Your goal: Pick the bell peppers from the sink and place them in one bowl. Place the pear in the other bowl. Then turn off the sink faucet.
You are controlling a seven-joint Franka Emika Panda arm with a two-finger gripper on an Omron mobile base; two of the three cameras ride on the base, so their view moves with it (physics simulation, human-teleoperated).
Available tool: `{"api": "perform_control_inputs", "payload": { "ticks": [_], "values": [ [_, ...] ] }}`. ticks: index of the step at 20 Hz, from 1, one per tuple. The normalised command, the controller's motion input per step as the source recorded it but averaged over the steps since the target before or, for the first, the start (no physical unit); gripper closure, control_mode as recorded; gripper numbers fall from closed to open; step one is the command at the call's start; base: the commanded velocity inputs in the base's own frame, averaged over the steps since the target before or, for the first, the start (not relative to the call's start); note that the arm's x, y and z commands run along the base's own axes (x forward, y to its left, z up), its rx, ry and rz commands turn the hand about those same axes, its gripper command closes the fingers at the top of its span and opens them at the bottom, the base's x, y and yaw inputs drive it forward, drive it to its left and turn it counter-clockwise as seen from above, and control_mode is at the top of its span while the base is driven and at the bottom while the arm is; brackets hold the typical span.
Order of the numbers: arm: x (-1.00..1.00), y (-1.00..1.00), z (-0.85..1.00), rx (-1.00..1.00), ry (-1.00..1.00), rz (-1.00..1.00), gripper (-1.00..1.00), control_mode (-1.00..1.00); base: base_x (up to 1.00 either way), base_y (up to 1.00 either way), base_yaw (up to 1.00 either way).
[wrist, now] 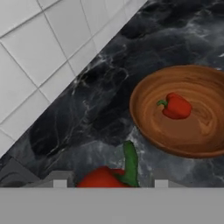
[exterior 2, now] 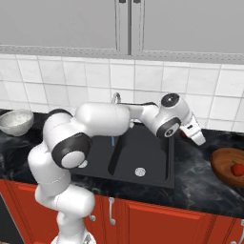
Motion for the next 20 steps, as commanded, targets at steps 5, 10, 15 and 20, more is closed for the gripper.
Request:
{"api": "perform_control_inputs", "payload": {
  "ticks": [5, 10, 15, 20],
  "values": [
    [-0.09, -0.51, 0.12, 0.00, 0.23, -0.07, 1.00, -1.00, 0.00, 0.00, 0.00],
    [-0.01, -0.43, 0.01, 0.00, 0.16, -0.04, 1.00, -1.00, 0.00, 0.00, 0.00],
    [-0.01, -0.31, -0.20, 0.03, 0.00, 0.00, 1.00, -1.00, 0.00, 0.00, 0.00],
    [0.00, -0.23, -0.40, 0.04, -0.08, 0.00, 1.00, -1.00, 0.00, 0.00, 0.00]
  ]
}}
